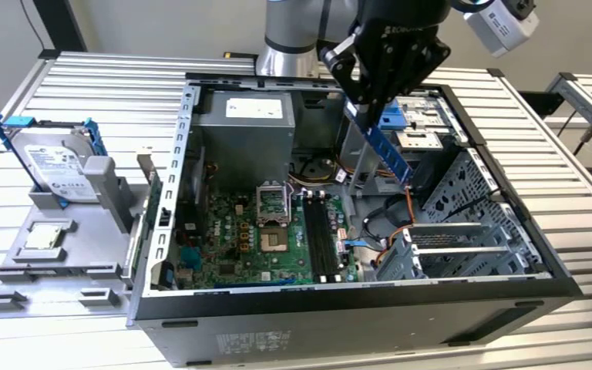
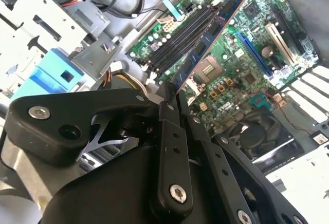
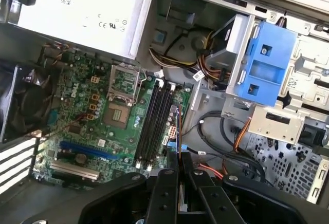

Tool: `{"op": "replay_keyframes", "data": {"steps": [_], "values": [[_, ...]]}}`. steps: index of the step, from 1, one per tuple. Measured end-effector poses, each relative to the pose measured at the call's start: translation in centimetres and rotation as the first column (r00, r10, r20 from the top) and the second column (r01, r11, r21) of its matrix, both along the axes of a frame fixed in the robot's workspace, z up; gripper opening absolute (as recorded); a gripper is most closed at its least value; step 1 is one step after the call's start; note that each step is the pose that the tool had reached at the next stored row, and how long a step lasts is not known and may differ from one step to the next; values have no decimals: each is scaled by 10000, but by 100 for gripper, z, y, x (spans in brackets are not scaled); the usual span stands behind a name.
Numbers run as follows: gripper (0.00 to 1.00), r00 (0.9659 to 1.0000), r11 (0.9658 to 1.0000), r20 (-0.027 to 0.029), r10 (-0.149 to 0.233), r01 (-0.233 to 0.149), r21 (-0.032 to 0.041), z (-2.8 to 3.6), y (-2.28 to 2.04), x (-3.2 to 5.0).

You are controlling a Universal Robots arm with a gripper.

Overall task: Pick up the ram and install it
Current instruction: 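Insert the ram into the slot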

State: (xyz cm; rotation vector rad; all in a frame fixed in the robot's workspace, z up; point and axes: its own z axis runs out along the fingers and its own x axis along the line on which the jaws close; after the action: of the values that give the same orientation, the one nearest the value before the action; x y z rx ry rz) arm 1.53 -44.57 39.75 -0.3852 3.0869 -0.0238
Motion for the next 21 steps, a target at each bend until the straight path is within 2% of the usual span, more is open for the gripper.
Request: {"op": "replay_keyframes", "data": {"steps": [1, 3, 4, 5, 7, 8, 9, 13, 18, 21], "values": [[0, 10000, 10000, -31, -27, 27, -10, -6, 0, 0], [0, 9998, 9999, -161, -104, 104, 3, -10, 0, -1], [0, 9997, 9999, -205, -134, 135, 72, -9, 0, -1], [0, 9996, 9997, -231, -153, 158, 197, -10, 1, -1], [0, 9996, 9987, -237, -171, 182, 469, -13, 1, -1], [0, 9996, 9983, -239, -173, 186, 551, -20, 0, -1], [0, 9996, 9981, -239, -179, 192, 587, -30, 1, -2], [0, 9992, 9977, -234, -311, 324, 589, -69, 1, 0], [0, 9938, 9922, -234, -1085, 1097, 588, -119, 1, 0], [0, 9938, 9921, -223, -1093, 1104, 590, -140, 0, 1]]}}
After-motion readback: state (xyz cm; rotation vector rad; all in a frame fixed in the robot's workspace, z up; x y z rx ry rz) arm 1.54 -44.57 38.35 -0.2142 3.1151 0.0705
